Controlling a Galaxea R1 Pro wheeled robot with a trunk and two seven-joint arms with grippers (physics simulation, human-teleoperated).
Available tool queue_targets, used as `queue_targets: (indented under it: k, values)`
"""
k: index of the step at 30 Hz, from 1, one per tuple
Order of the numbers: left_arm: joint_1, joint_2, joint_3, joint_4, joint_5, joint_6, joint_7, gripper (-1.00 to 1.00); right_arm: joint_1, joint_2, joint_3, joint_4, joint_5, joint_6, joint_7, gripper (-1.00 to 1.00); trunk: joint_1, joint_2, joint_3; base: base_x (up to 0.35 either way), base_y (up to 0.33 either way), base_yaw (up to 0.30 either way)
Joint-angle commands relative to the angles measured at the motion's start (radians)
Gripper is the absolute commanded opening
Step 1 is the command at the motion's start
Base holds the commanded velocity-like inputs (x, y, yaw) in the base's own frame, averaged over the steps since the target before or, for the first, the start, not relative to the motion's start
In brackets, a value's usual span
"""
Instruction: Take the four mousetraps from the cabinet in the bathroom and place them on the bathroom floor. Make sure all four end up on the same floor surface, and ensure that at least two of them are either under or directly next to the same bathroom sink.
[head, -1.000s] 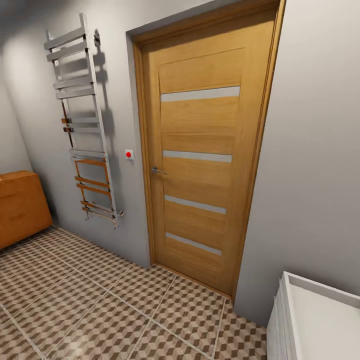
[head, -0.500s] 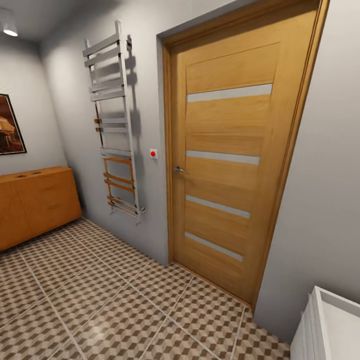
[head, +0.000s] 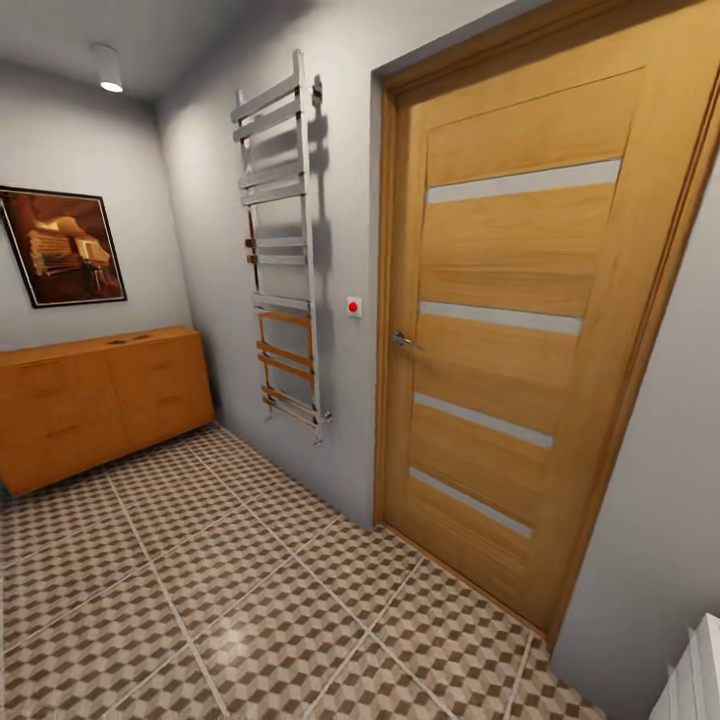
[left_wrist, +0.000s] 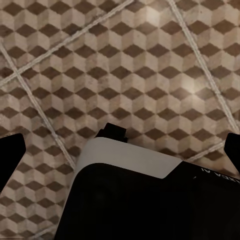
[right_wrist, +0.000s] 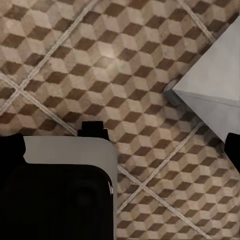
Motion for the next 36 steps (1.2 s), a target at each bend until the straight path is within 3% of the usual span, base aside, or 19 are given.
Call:
queue_targets:
  k: [1, 28, 36]
  values:
    - [-0.001, 0.000, -0.008, 0.000, 0.008, -0.002, 0.004, 1.00, -0.001, 0.000, 0.009, 0.000, -0.008, 0.003, -0.002, 1.00, 0.000, -0.001, -0.001, 0.000, 0.000, 0.289]
    - [-0.001, 0.000, -0.008, 0.000, 0.008, -0.002, 0.004, 1.00, -0.001, 0.002, 0.009, 0.000, -0.007, 0.003, -0.002, 1.00, 0.000, -0.001, -0.001, 0.000, 0.000, 0.289]
    - [-0.001, 0.000, -0.008, 0.000, 0.008, -0.002, 0.004, 1.00, -0.001, 0.030, 0.009, 0.000, -0.006, 0.004, -0.001, 1.00, 0.000, -0.001, -0.001, 0.000, 0.000, 0.289]
